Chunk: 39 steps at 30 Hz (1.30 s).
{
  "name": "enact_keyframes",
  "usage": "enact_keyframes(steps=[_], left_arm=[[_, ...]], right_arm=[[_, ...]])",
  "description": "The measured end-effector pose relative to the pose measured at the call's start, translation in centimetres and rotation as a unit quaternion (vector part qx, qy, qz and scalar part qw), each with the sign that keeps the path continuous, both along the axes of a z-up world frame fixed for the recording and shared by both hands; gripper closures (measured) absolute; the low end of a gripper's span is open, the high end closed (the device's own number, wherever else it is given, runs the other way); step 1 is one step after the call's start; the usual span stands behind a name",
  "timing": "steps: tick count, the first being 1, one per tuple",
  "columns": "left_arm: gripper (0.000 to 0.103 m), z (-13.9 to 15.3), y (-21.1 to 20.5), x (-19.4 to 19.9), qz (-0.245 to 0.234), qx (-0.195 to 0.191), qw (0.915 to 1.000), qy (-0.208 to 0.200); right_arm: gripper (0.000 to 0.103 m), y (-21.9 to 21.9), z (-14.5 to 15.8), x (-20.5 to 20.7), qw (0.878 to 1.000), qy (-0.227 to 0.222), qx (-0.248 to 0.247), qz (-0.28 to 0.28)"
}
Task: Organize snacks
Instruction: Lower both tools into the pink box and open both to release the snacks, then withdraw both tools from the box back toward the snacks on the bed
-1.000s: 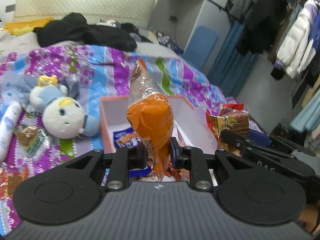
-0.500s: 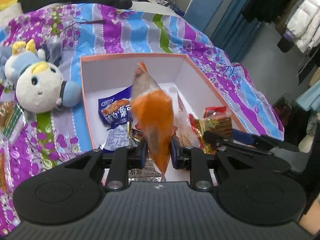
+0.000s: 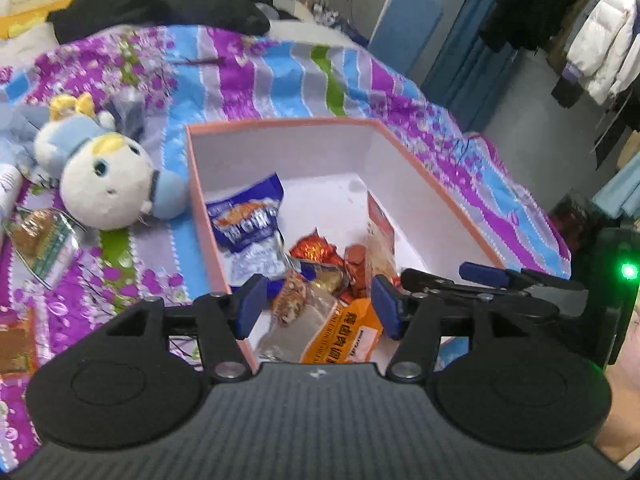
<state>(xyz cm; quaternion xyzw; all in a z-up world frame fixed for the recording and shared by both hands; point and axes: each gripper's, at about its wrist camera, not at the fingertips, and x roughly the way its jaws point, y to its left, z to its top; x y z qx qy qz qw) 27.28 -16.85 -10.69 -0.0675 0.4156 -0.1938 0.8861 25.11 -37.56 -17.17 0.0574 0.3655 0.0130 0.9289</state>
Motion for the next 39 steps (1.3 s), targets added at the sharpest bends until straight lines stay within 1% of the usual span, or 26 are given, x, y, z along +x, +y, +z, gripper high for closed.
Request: enact_keyframes(steps=[5, 13, 16, 20, 23, 29, 33, 36, 39], left_arm=[[0.039, 3.0, 1.9, -1.7, 0.014, -0.009, 0.9994, -0.031], [0.039, 8.1, 4.3, -5.7, 0.024, -0.018, 0.9950, -0.095], [0.039, 9.5, 5.2, -7.4, 0.030, -0.020, 0.9925, -0.117], [0.039, 10.5, 6.4, -9.4, 0.037, -0.023, 0.9901, -0.134], [0.039, 10.8, 7.5, -10.9, 0.043, -0.019, 0.9888, -0.142], [0.038, 10.3, 10.5, -13.6, 0.078, -0.011, 0.9857, -0.149], [0.035, 9.4, 12.6, -15.4, 0.095, 0.004, 0.9841, -0.150], [0.035, 8.5, 13.9, -16.7, 0.107, 0.009, 0.9830, -0.149], [0.031, 7.5, 15.0, -17.7, 0.117, 0.013, 0.9818, -0.149]], right_arm=[[0.024, 0.5, 2.3, -1.4, 1.000, -0.029, 0.005, -0.001], [0.024, 2.5, 7.6, -4.9, 0.995, -0.101, 0.019, 0.014], [0.024, 3.3, 9.3, -6.3, 0.991, -0.127, 0.027, 0.021], [0.024, 4.6, 11.0, -8.2, 0.987, -0.155, 0.031, 0.041], [0.024, 5.7, 11.3, -9.4, 0.984, -0.166, 0.038, 0.054], [0.024, 8.1, 11.2, -11.0, 0.980, -0.177, 0.048, 0.078], [0.024, 9.8, 10.9, -12.1, 0.977, -0.186, 0.052, 0.090], [0.024, 11.1, 10.3, -12.9, 0.975, -0.188, 0.054, 0.104], [0.024, 12.2, 9.5, -13.6, 0.974, -0.185, 0.055, 0.117]])
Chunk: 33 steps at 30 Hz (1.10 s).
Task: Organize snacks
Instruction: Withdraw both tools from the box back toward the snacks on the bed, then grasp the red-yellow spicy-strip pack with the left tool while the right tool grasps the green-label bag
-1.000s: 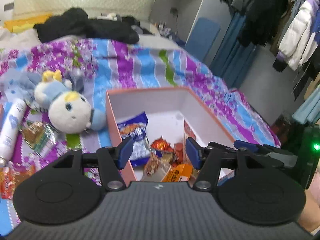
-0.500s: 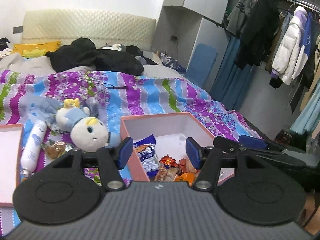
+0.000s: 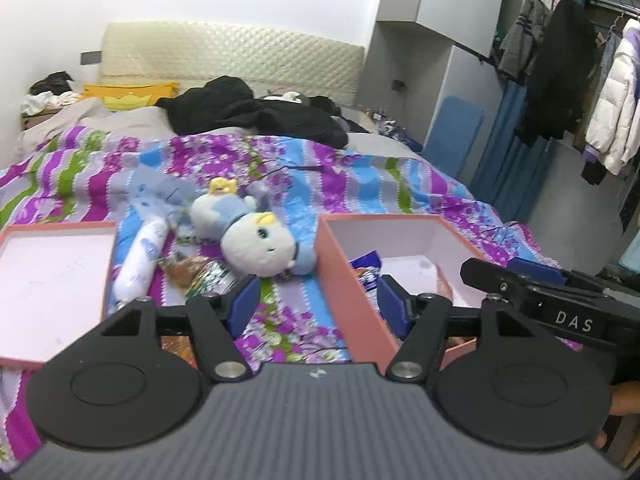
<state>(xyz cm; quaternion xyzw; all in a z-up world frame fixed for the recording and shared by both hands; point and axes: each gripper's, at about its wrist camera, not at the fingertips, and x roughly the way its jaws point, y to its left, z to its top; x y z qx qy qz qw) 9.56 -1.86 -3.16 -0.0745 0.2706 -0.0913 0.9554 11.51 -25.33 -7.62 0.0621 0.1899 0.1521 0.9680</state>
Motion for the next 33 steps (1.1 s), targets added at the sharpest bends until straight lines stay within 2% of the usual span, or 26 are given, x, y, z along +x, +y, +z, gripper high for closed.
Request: enact_keyframes(steps=[2, 7, 10, 16, 21, 25, 33], left_arm=[[0.028, -0.9, 0.9, -0.5, 0.006, -0.003, 1.0000, -0.005], [0.026, -3.0, 3.1, -1.5, 0.040, -0.004, 0.9992, 0.007], [0.021, -4.1, 4.2, -2.2, 0.057, 0.000, 0.9983, 0.013], [0.013, -7.6, 6.3, -3.2, 0.078, -0.004, 0.9960, 0.042], [0.012, -11.2, 7.9, -3.9, 0.098, -0.006, 0.9924, 0.074], [0.012, -13.3, 8.8, -4.1, 0.104, -0.011, 0.9903, 0.091], [0.012, -16.4, 10.6, -1.7, 0.108, 0.000, 0.9883, 0.108]], right_arm=[[0.024, 0.8, -0.7, -0.2, 1.000, 0.004, -0.003, 0.016], [0.024, 2.8, -2.3, -0.5, 0.999, 0.016, -0.010, 0.042], [0.024, 3.8, -3.3, -0.9, 0.998, 0.023, -0.008, 0.051], [0.024, 5.2, -6.4, -1.5, 0.997, 0.039, 0.002, 0.064], [0.024, 5.9, -9.2, -1.7, 0.995, 0.069, -0.002, 0.071], [0.024, 6.6, -10.1, -1.6, 0.994, 0.076, -0.001, 0.075], [0.024, 8.7, -12.1, 0.3, 0.993, 0.085, -0.005, 0.079]])
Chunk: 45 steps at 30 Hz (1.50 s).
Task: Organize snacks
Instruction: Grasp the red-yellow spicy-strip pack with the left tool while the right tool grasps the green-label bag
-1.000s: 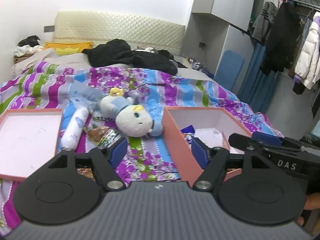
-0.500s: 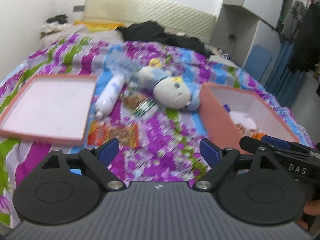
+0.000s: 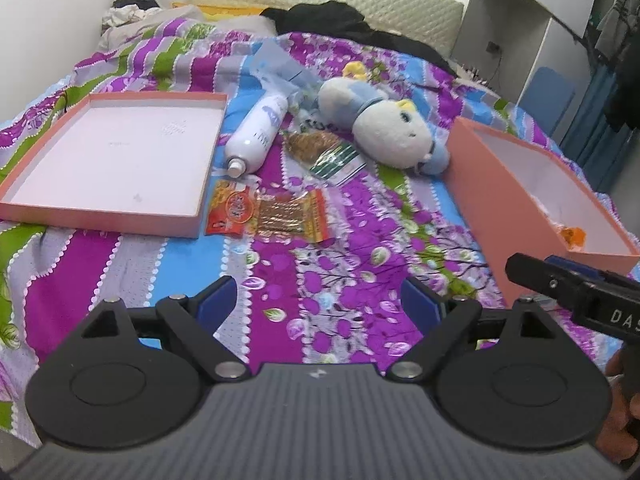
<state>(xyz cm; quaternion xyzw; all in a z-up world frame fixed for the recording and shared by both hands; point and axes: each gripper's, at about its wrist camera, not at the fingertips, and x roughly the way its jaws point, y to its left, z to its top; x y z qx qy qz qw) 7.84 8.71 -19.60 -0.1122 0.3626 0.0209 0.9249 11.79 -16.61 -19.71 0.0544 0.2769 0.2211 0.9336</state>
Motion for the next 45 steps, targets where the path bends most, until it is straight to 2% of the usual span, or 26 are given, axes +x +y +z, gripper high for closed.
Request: enact_keyframes(steps=[5, 14, 21, 25, 30, 34, 37, 41, 43, 45], left_arm=[[0.012, -1.8, 1.0, 2.5, -0.005, 0.012, 0.9998, 0.018], [0.012, -4.5, 3.0, 7.3, -0.006, 0.011, 0.9993, 0.035], [0.012, -6.5, 4.0, 11.4, -0.013, -0.006, 0.9984, 0.054], [0.013, -7.0, 3.6, 13.3, -0.034, 0.005, 0.9987, 0.037], [0.013, -8.6, 3.2, 16.1, -0.042, 0.028, 0.9971, 0.057], [0.013, -9.4, 3.4, 17.4, -0.038, 0.020, 0.9971, 0.064], [0.013, -9.8, 3.4, 18.1, -0.037, 0.021, 0.9966, 0.071], [0.015, -10.1, 3.0, 18.5, -0.037, 0.035, 0.9959, 0.074], [0.022, -10.2, 2.8, 18.6, -0.032, 0.041, 0.9958, 0.076], [0.029, -10.1, 3.0, 18.6, -0.025, 0.042, 0.9958, 0.077]], right_arm=[[0.024, 1.3, -1.1, 2.0, 1.000, 0.004, -0.001, -0.003], [0.024, 3.8, -3.0, 7.1, 1.000, 0.018, -0.018, 0.004], [0.025, 5.5, -4.7, 12.3, 0.999, 0.030, -0.027, 0.015], [0.025, 6.3, -5.8, 16.1, 0.998, 0.039, -0.031, 0.025], [0.025, 7.4, -6.8, 20.7, 0.998, 0.044, -0.016, 0.031], [0.025, 9.2, -6.7, 23.3, 0.997, 0.032, -0.012, 0.064], [0.025, 11.4, -6.6, 24.8, 0.993, 0.031, -0.021, 0.112], [0.024, 14.3, -6.0, 25.8, 0.989, -0.002, -0.060, 0.137], [0.024, 15.7, -5.8, 26.9, 0.984, -0.008, -0.084, 0.157], [0.024, 17.3, -5.9, 28.0, 0.975, 0.001, -0.136, 0.174]])
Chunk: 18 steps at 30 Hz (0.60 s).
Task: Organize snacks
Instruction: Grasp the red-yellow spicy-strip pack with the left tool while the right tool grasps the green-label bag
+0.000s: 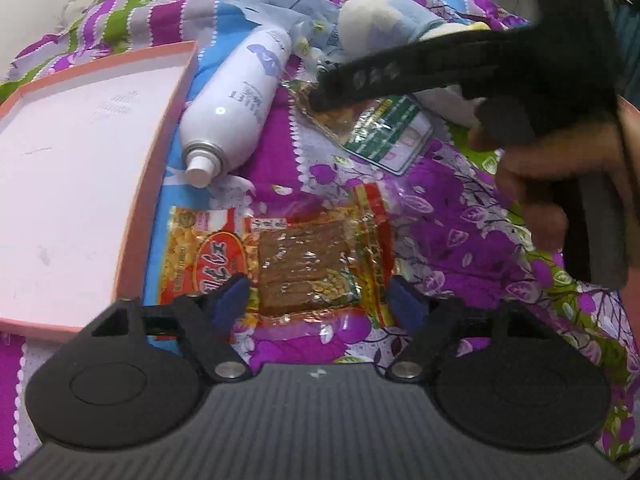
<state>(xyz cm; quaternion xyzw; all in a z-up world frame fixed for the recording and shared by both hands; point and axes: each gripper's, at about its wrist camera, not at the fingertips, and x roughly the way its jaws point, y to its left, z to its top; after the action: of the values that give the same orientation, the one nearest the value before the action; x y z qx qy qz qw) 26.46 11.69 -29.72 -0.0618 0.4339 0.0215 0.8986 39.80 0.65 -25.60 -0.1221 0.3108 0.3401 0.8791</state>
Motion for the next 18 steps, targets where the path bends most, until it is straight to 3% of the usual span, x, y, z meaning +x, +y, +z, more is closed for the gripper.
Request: enact_keyframes(steps=[3, 7, 10, 12, 16, 18], left_arm=[[0.034, 0.0, 0.3, 0.1, 0.000, 0.001, 1.0000, 0.003], [0.041, 0.0, 0.3, 0.1, -0.001, 0.007, 1.0000, 0.001], [0.044, 0.2, 0.4, -0.1, 0.003, 0.005, 1.0000, -0.002], [0.045, 0.3, 0.4, -0.2, 0.003, 0.004, 1.0000, -0.003], [0.046, 0.6, 0.4, -0.3, 0.006, 0.000, 1.0000, -0.005], [0.046, 0.9, 0.6, -0.4, 0.009, -0.009, 0.9999, -0.003]], right_arm=[[0.024, 1.2, -0.2, 1.2, 0.999, -0.007, -0.035, 0.014], [0.023, 3.4, -2.1, 1.1, 0.989, -0.020, -0.138, 0.056], [0.027, 3.0, -2.4, 1.3, 0.991, 0.001, -0.120, 0.050], [0.034, 2.5, -2.1, 1.5, 0.993, 0.019, -0.106, 0.046], [0.065, 2.1, -1.5, 1.0, 0.995, 0.030, -0.091, 0.037], [0.070, 1.8, -0.9, 0.3, 0.995, 0.028, -0.090, 0.034]])
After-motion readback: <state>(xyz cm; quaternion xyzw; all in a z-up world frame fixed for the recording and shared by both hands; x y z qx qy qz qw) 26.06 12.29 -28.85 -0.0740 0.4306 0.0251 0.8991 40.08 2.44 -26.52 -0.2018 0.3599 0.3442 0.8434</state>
